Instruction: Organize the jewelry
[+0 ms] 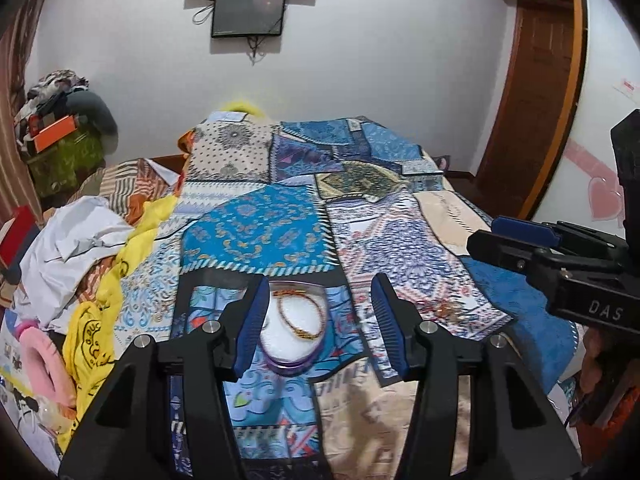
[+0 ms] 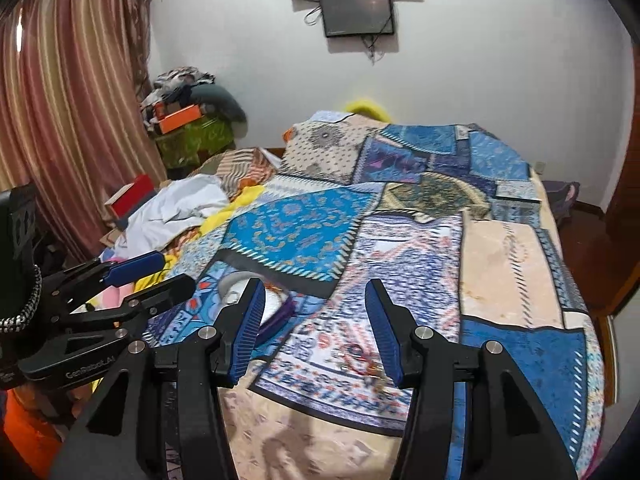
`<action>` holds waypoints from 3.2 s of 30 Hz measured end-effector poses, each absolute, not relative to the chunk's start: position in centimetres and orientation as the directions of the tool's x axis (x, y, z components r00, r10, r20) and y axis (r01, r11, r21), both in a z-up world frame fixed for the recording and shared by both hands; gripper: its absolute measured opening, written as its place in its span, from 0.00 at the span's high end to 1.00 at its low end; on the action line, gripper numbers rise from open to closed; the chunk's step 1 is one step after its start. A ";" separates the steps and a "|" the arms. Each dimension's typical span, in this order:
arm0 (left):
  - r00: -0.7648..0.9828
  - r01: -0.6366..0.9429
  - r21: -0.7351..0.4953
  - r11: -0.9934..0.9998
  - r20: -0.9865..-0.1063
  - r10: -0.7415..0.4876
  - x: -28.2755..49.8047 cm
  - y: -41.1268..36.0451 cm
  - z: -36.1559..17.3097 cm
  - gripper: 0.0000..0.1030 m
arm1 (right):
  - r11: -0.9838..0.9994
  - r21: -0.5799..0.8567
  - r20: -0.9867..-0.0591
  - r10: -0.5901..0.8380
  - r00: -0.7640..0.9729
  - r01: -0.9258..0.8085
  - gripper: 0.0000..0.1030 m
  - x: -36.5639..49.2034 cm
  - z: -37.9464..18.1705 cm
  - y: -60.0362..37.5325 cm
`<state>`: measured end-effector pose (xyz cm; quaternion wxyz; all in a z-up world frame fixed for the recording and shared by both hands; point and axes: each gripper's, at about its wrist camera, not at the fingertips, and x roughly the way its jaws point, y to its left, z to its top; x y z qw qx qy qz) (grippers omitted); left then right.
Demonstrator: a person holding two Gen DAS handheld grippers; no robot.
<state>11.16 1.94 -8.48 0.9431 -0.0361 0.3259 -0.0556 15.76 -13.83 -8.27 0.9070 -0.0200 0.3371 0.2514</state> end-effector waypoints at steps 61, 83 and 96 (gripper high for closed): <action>0.561 0.276 -0.212 0.938 -0.756 -0.336 15.7 -6.8 -17.4 1.00 | 0.901 0.191 -0.771 0.383 0.509 -0.390 0.53 16.7 -16.6 -20.2; 0.529 0.268 -0.251 0.930 -0.769 -0.359 15.6 -6.2 -17.8 0.89 | 0.860 0.138 -0.778 0.401 0.483 -0.492 0.77 17.2 -18.0 -17.4; 0.545 0.264 -0.229 0.937 -0.766 -0.341 16.6 -6.9 -18.1 0.80 | 0.900 0.166 -0.765 0.376 0.522 -0.404 0.77 17.1 -17.2 -20.2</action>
